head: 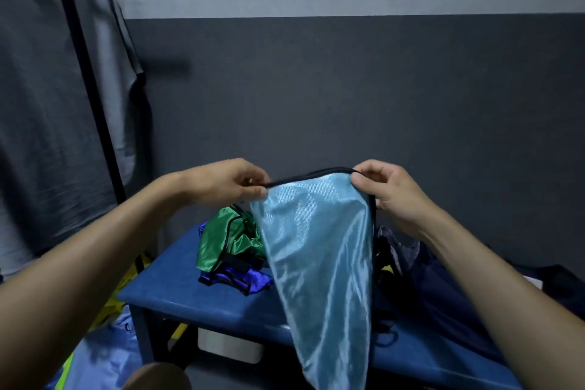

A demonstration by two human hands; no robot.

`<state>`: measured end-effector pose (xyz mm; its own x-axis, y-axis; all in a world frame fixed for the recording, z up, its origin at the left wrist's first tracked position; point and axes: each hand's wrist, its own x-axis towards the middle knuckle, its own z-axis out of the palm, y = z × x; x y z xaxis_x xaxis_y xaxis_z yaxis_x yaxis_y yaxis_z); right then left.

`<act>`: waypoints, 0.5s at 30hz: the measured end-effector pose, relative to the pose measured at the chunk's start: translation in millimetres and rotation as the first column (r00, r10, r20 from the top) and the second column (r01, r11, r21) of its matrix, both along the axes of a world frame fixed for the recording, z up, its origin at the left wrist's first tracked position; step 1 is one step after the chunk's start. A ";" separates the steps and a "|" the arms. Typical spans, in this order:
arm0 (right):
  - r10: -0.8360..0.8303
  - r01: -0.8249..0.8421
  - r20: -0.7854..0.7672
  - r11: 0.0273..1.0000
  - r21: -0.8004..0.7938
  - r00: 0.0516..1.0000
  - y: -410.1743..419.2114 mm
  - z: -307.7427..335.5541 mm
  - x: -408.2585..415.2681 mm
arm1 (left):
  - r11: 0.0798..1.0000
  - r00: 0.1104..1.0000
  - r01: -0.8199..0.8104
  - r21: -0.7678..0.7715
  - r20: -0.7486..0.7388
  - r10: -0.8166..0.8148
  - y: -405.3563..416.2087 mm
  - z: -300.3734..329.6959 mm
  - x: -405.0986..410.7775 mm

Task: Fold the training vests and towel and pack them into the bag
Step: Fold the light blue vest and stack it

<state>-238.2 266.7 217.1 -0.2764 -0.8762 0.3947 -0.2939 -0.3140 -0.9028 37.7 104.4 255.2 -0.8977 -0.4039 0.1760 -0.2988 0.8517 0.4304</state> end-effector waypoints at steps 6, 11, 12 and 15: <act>0.110 -0.118 -0.248 0.993 -0.015 0.962 -10.2 25.5 20.7 | 0.980 0.995 0.045 0.193 0.079 -0.061 18.0 9.3 -18.6; 0.108 -0.111 -0.287 0.994 0.006 0.952 -20.8 27.3 28.9 | 0.966 0.965 0.124 0.227 -0.253 -0.064 30.4 5.9 -56.8; 0.098 -0.100 -0.262 0.995 0.007 0.960 -21.2 26.5 28.6 | 0.978 0.963 0.101 0.184 -0.265 -0.050 29.8 4.4 -62.5; 0.094 -0.091 -0.126 0.995 0.029 0.988 -19.2 18.8 22.0 | 0.990 0.964 0.061 0.126 -0.265 -0.025 26.1 0.2 -68.7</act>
